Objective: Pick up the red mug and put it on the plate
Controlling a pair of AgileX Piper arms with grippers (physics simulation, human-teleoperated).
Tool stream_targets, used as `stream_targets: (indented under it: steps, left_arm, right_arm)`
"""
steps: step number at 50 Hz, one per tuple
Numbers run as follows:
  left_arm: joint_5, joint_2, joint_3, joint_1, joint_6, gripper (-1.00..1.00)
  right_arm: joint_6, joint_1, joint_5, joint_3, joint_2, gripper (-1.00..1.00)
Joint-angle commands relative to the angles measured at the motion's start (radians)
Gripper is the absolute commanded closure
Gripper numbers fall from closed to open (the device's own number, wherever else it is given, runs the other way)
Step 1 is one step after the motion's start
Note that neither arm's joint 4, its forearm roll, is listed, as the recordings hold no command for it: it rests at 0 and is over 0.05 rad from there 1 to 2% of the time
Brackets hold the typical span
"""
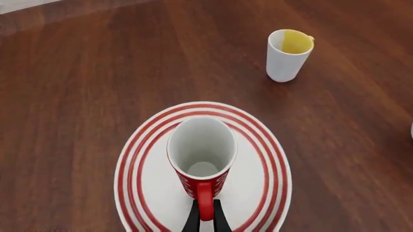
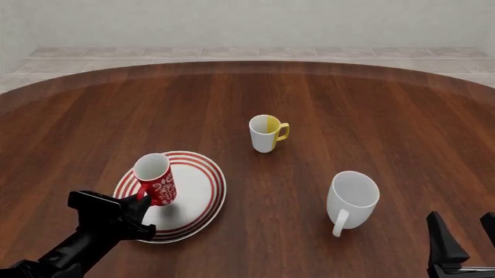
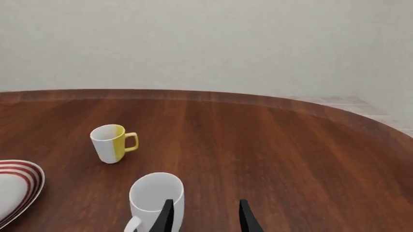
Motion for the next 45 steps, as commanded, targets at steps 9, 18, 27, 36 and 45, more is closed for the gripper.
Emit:
stream_targets:
  steps: [9, 18, 27, 36, 45]
  left_arm:
    - [-0.035, 0.031, 0.005, 0.002, 0.009, 1.00]
    - [-0.049, 0.049, 0.002, 0.001, 0.015, 1.00]
    - [-0.063, 0.064, 0.001, -0.003, 0.018, 1.00]
    - [-0.077, 0.074, 0.005, -0.002, 0.020, 1.00]
    - [-0.088, 0.085, 0.007, 0.002, 0.018, 1.00]
  right_arm:
    - [-0.001, 0.000, -0.002, 0.003, 0.000, -1.00]
    - [0.002, -0.003, -0.002, 0.003, -0.002, -1.00]
    - [0.005, -0.005, -0.001, 0.003, -0.003, -1.00]
    - [0.006, -0.005, -0.002, 0.003, -0.003, -1.00]
    - [0.005, -0.005, -0.002, 0.003, -0.002, -1.00]
